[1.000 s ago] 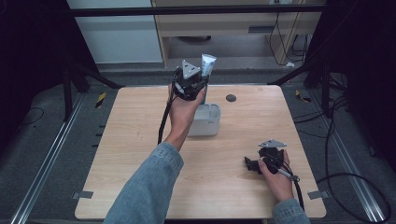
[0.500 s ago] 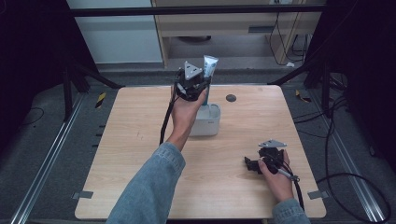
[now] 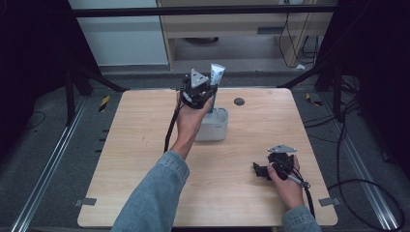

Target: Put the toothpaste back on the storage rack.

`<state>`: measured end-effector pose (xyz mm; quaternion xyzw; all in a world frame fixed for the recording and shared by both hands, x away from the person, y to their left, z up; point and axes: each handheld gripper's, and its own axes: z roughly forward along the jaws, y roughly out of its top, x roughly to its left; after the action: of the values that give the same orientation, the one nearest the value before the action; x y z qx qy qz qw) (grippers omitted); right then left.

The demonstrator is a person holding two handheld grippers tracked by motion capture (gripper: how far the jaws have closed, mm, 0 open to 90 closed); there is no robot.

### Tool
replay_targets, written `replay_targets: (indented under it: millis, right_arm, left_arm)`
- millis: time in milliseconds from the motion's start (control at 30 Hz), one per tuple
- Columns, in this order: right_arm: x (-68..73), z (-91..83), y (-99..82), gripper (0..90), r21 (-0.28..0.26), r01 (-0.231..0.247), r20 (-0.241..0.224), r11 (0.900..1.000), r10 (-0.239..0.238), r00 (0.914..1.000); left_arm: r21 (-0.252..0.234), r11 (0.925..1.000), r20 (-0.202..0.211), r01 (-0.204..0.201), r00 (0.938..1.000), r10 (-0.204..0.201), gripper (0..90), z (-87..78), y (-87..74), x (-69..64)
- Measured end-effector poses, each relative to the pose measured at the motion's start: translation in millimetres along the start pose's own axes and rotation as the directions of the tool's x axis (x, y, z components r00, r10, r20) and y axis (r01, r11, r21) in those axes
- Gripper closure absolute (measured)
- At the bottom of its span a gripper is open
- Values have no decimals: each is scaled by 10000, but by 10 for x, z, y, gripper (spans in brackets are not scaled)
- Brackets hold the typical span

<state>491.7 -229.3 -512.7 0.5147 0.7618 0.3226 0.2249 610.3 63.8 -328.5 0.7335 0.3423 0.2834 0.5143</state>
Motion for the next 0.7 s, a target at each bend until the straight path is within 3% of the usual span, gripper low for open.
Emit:
replay_targets:
  millis: [700]
  right_arm:
    - [4, -2, 2, 4, 7, -72, -39, 10000, 72, 10000]
  left_arm:
    - [436, 9990, 179, -127, 9998, 119, 776, 80, -225, 25]
